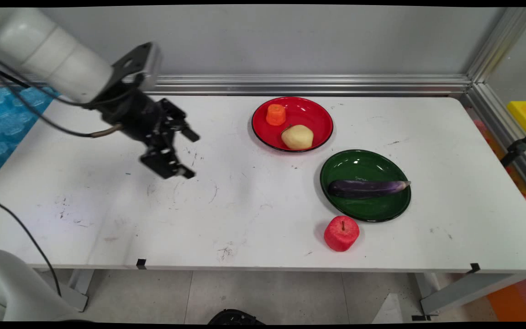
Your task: Pick up the eggplant from the green plate
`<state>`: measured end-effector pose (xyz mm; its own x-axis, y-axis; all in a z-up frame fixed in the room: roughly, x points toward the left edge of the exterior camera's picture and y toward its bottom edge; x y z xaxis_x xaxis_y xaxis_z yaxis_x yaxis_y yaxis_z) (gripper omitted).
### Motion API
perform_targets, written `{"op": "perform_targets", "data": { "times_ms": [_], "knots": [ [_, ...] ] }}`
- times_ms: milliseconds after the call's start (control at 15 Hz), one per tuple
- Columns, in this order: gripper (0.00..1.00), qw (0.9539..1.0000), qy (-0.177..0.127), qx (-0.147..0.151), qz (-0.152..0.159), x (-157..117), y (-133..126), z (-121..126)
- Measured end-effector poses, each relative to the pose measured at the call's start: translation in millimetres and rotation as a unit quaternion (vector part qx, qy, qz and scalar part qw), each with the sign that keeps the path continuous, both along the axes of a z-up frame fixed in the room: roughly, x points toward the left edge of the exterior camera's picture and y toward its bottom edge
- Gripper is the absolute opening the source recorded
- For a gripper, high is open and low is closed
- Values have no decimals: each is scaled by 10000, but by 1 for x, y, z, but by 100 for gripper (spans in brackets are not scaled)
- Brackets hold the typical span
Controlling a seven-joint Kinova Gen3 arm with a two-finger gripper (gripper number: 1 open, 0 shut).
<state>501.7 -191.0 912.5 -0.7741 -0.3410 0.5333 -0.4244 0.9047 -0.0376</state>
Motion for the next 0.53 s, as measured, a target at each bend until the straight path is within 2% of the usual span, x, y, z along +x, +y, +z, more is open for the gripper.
{"op": "perform_targets", "data": {
  "times_ms": [333,533],
  "knots": [
    [100,9998,190,-96,50,-47,-27,-4],
    [100,9994,295,-182,55,-86,-51,-11]
  ]
}}
